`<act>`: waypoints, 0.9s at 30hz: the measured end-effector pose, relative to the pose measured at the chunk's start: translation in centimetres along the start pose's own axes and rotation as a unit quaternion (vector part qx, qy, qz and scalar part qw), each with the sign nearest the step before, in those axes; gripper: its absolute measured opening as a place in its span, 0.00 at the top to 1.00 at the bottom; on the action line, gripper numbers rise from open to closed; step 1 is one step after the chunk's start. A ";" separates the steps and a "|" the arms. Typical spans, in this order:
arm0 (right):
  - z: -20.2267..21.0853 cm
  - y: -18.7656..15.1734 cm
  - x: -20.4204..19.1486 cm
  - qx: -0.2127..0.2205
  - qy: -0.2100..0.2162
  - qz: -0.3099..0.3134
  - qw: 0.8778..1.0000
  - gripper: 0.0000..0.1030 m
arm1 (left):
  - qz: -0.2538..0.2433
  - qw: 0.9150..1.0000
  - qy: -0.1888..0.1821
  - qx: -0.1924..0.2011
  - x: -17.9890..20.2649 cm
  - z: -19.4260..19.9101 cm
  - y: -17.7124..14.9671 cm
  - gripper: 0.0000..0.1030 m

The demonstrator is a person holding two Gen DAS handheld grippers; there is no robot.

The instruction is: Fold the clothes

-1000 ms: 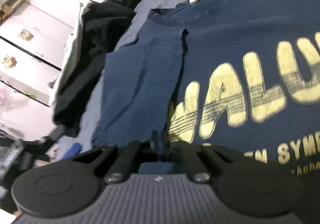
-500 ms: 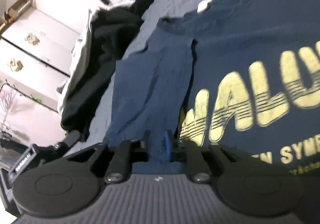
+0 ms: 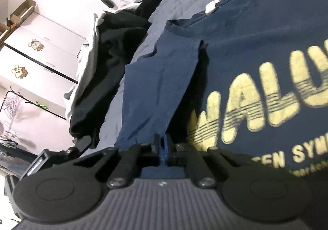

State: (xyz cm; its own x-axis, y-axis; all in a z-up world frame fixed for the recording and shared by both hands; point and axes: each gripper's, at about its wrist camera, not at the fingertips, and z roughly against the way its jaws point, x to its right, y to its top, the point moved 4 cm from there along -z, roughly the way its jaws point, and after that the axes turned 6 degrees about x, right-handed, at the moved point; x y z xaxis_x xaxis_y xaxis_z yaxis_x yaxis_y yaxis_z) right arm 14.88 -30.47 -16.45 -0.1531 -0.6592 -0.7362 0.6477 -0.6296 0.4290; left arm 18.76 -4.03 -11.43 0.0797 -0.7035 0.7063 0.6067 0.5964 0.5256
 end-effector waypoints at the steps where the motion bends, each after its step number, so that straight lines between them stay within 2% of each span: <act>1: 0.1 0.0 0.2 0.001 -0.005 0.001 1.000 0.98 | 0.000 1.000 0.001 0.000 0.0 0.0 0.0 0.50; 6: -0.2 0.0 1.2 0.013 -0.040 0.027 0.999 0.95 | -0.008 1.000 0.001 -0.004 0.2 -0.1 -0.3 0.50; 10: 0.7 -0.2 1.5 0.022 -0.029 0.022 0.999 0.93 | -0.013 1.000 0.001 -0.004 0.2 -0.2 -0.4 0.50; 13: 2.4 0.0 1.1 0.027 -0.025 0.035 0.999 0.92 | -0.013 1.000 -0.002 -0.009 0.5 -0.4 -0.7 0.50; 16: 5.8 1.0 1.6 0.059 -0.036 0.041 0.997 0.87 | -0.023 1.000 -0.014 -0.013 1.3 -0.6 -1.1 0.47; 18: 8.3 1.9 2.3 0.081 -0.061 0.051 0.994 0.76 | -0.039 0.999 -0.025 -0.017 2.2 -0.6 -1.7 0.40; 19: 9.8 2.4 2.9 0.092 -0.078 0.056 0.991 0.64 | -0.049 0.998 -0.031 -0.020 2.8 -0.6 -2.1 0.38; 20: 11.4 3.0 3.6 0.106 -0.093 0.062 0.988 0.60 | -0.059 0.997 -0.040 -0.024 3.2 -0.6 -2.5 0.38; 24: 17.2 4.7 7.1 0.160 -0.151 0.055 0.974 0.56 | -0.115 0.990 -0.065 -0.040 5.7 -0.5 -4.9 0.37; 27: 20.7 5.4 9.5 0.189 -0.196 0.054 0.961 0.56 | -0.166 0.981 -0.083 -0.047 8.0 -0.4 -6.9 0.30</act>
State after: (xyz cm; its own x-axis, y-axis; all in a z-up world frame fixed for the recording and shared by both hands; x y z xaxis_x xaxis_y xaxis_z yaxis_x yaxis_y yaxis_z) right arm 1.47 -48.62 -10.25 -0.4176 -0.7864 -0.4552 0.3694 -0.6046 0.7056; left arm 15.51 -13.86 -9.58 -0.2602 -0.7756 0.5750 0.6479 0.3013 0.6996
